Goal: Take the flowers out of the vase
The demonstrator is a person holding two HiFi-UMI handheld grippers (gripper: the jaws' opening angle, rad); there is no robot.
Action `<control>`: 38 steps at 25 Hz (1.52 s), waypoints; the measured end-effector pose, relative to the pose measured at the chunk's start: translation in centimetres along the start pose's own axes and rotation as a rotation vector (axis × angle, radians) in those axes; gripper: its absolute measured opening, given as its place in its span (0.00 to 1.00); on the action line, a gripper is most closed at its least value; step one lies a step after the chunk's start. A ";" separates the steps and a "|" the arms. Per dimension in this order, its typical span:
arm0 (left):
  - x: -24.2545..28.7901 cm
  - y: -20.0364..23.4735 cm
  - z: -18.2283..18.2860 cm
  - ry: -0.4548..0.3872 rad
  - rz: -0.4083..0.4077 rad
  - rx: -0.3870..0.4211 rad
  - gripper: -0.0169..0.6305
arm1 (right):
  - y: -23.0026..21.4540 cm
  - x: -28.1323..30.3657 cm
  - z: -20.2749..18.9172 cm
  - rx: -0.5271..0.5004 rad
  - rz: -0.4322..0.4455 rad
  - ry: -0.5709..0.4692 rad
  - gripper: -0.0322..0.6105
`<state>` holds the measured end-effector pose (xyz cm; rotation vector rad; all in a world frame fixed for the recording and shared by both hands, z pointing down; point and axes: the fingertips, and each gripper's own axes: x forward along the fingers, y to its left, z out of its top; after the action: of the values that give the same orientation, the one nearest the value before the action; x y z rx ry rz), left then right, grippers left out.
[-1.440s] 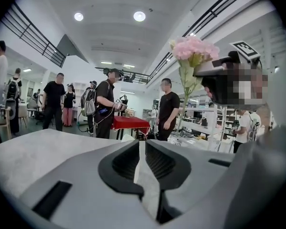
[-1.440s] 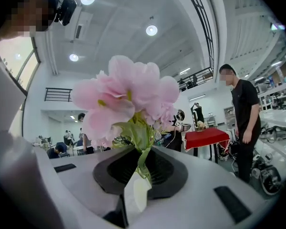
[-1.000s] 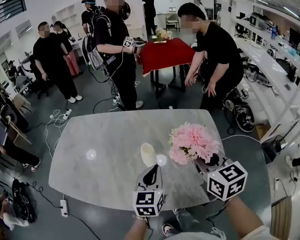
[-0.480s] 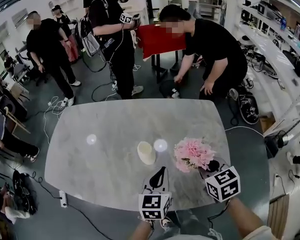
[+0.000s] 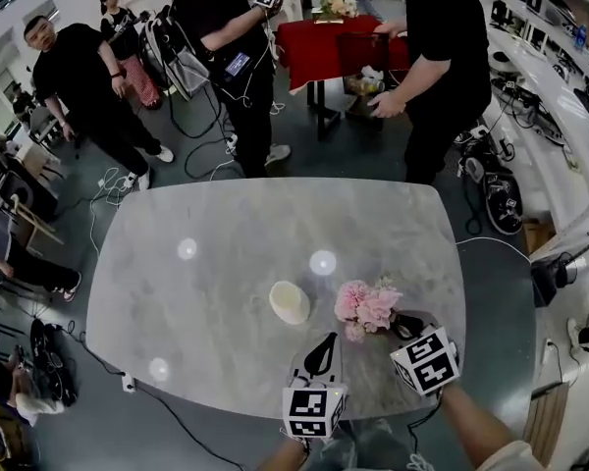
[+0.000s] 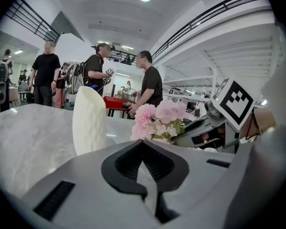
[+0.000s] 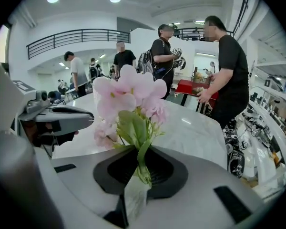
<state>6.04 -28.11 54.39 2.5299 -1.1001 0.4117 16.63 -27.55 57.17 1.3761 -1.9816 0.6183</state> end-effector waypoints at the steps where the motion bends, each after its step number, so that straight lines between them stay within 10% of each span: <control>1: 0.1 0.1 -0.2 0.004 0.004 -0.003 0.03 | 0.0 0.6 -0.2 -0.001 0.003 0.009 0.15; 19: 1.1 1.9 -2.2 0.038 0.035 -0.042 0.03 | -1.2 6.0 -2.8 -0.007 0.026 0.148 0.15; 38: 0.7 1.3 -1.9 0.037 0.048 -0.056 0.03 | -1.8 3.7 -1.1 0.098 0.075 -0.004 0.28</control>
<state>5.27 -28.56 56.63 2.4425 -1.1443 0.4323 17.72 -29.74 60.66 1.3666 -2.0377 0.7568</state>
